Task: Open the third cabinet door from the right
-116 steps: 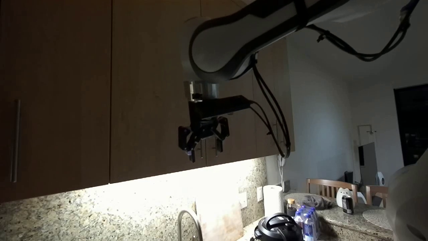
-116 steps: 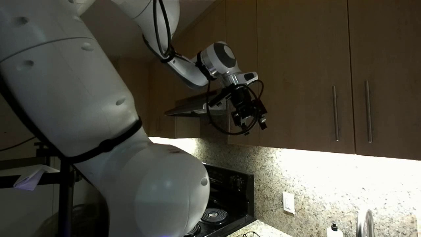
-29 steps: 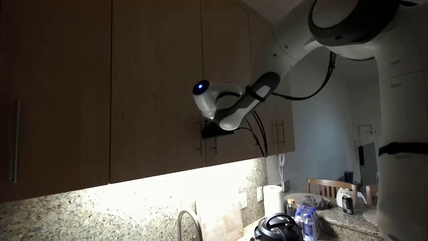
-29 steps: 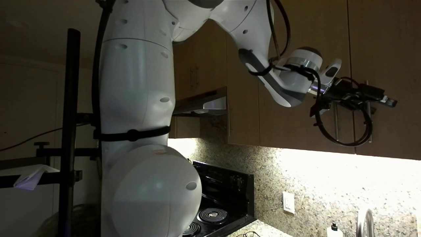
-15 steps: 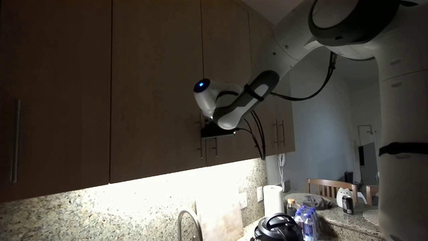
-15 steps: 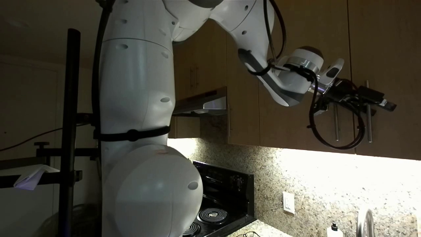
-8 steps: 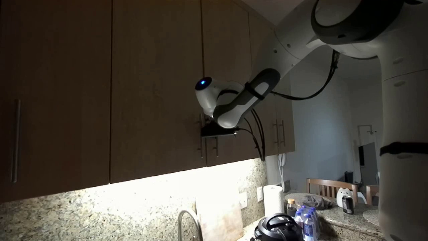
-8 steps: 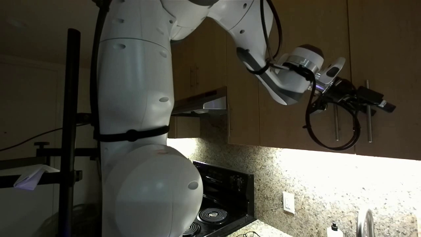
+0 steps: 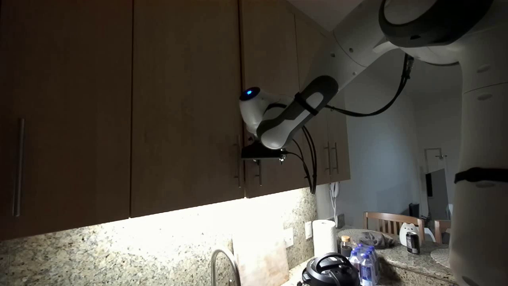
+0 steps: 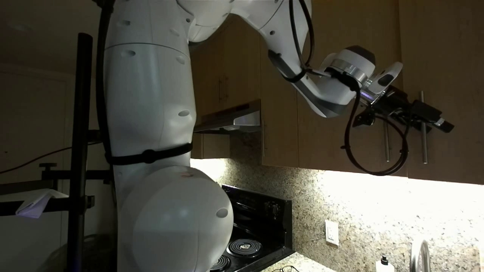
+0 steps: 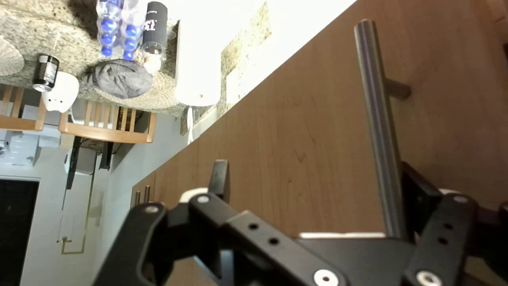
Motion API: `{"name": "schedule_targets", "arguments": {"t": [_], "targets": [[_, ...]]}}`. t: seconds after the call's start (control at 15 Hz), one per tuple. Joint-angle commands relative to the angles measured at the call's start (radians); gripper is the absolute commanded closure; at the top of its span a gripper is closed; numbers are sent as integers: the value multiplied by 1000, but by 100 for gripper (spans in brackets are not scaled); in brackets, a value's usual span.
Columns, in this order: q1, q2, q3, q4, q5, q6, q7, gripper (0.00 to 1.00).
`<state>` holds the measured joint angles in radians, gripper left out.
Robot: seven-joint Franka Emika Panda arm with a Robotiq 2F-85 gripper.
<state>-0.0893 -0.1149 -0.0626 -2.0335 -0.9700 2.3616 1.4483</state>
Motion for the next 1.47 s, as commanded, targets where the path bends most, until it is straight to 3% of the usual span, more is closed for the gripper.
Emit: {"name": "schedule_targets", "arguments": {"t": [0.0,0.67,1.07,1.4], "targets": [[-19,-77,-28,-114,73,4,-76,0],[-37,-170,-51,-214,154,56,-138,0],[-41,-214,-77,-271,318,113,-342,0],[-80,-249,-69,-315,410,92,-487,0]]}}
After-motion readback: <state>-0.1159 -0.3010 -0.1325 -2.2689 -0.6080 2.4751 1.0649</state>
